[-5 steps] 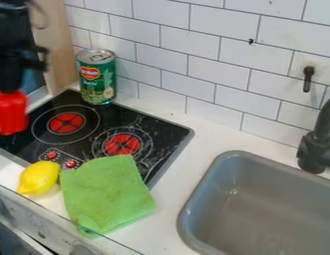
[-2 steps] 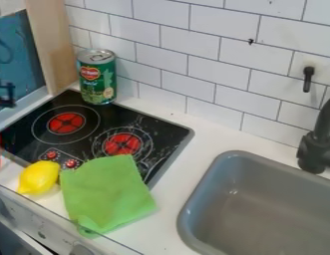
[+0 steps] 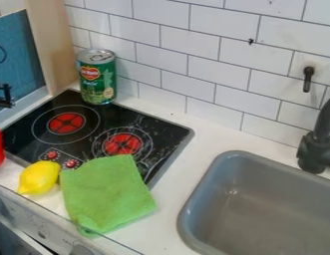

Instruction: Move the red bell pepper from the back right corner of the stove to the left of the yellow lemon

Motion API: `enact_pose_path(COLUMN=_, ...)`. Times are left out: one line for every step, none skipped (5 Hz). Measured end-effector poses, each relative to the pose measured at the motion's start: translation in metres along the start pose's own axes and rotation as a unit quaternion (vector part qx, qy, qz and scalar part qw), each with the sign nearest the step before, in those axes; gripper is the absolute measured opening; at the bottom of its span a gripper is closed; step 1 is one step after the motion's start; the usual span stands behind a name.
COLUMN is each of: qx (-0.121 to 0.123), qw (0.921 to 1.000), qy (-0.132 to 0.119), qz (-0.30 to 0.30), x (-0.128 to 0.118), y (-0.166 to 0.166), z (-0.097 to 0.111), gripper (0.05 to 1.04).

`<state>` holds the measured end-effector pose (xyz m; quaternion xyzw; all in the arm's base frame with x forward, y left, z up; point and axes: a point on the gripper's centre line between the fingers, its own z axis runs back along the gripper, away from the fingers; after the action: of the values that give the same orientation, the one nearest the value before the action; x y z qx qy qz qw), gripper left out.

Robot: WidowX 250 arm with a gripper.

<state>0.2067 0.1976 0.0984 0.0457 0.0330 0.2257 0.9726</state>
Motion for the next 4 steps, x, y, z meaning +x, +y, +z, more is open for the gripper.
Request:
enact_pose_path(qx=-0.002, qw=0.9999, qy=-0.012, qz=0.006, x=0.006, y=0.001, z=0.006, gripper=0.114)
enact_pose_path(qx=-0.002, qw=0.9998, qy=0.012, qz=0.014, x=0.007, y=0.002, z=0.000, gripper=0.114)
enact_pose_path(qx=0.000, qw=0.9992, qy=0.033, qz=0.023, x=0.006, y=0.003, z=-0.009, gripper=0.114)
enact_pose_path(qx=0.000, qw=0.9989, qy=0.036, qz=0.029, x=0.008, y=0.003, z=-0.009, gripper=0.114)
